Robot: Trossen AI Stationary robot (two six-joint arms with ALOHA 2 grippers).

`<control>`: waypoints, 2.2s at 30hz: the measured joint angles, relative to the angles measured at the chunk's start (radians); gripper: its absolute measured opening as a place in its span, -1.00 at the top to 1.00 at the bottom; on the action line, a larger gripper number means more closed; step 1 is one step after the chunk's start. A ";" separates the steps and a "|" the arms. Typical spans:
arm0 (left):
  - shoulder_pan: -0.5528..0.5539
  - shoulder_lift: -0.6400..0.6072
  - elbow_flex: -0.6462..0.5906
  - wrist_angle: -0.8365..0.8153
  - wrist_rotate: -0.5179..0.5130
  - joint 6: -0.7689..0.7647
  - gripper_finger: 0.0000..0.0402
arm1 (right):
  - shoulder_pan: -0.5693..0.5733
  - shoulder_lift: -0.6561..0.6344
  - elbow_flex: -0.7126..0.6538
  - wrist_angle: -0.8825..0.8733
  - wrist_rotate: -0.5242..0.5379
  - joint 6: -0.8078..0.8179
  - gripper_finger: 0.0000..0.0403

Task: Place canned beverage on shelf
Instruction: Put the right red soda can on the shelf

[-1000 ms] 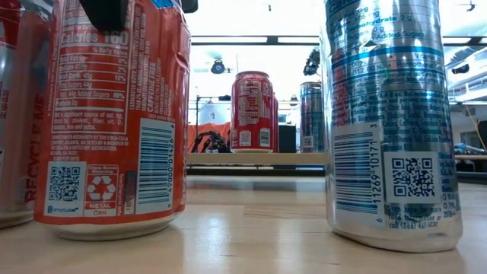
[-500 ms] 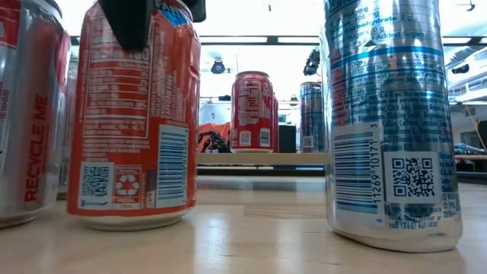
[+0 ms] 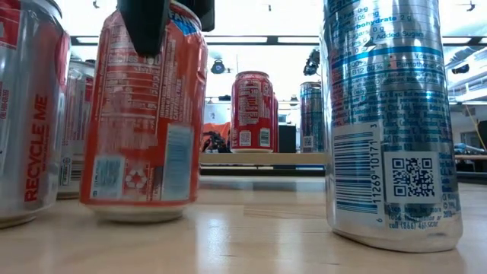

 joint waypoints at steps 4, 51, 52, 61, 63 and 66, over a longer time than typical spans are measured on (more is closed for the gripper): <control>0.027 -0.002 0.080 -0.068 -0.008 0.014 -0.54 | 0.000 0.000 0.000 0.000 0.000 0.000 -0.83; 0.194 -0.272 -0.107 -0.174 -0.176 0.306 -0.54 | 0.001 0.000 0.000 -0.058 0.011 0.035 -0.83; 0.202 -0.289 -0.128 -0.176 -0.183 0.306 -0.54 | 0.001 0.000 0.000 -0.058 0.011 0.037 -0.83; 0.308 -0.380 -0.243 -0.173 -0.196 0.346 -0.54 | 0.001 0.000 0.000 -0.059 0.011 0.053 -0.83; 0.332 -0.380 -0.253 -0.158 -0.198 0.383 -0.54 | 0.001 0.000 0.000 -0.065 0.011 0.054 -0.83; 0.369 -0.380 -0.276 -0.132 -0.194 0.440 -0.54 | 0.001 0.000 0.000 -0.073 0.012 0.060 -0.83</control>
